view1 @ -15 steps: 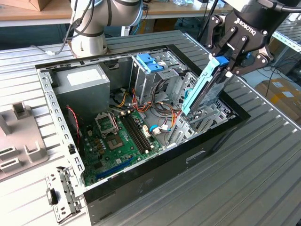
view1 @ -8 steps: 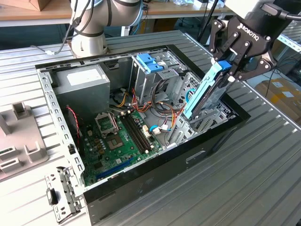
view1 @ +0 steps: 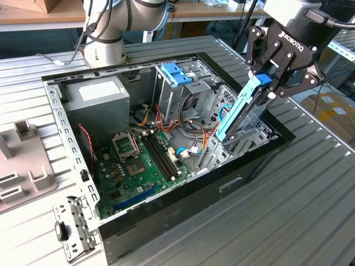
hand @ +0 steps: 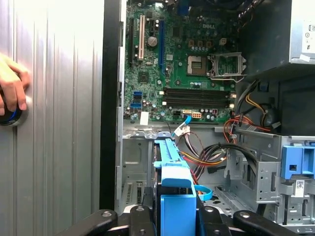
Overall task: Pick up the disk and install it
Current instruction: 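Insert the disk into the insertion slot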
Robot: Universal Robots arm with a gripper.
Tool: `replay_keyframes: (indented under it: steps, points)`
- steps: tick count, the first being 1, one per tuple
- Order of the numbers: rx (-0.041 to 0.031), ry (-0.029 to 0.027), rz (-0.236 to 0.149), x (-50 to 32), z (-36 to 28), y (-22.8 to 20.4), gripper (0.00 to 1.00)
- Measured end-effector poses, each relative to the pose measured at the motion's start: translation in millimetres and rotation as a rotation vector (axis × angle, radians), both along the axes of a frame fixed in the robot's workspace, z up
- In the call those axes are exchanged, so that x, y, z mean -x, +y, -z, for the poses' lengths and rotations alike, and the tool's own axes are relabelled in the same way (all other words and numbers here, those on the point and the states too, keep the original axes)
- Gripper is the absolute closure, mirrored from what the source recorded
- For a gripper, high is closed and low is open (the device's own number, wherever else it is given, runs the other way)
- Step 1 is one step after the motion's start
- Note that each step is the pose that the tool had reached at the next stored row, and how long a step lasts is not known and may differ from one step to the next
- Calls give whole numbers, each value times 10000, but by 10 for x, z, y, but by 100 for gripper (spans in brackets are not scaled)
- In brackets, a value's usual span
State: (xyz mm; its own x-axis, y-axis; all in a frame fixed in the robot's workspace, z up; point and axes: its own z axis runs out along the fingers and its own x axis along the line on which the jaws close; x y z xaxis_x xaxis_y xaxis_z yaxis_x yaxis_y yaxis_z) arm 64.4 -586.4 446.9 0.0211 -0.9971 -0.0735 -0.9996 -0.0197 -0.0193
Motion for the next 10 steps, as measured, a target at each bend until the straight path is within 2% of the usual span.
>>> replay_keyframes:
  steps: [10]
  points:
    - [0, -1, 0, -7, 47, -4, 63]
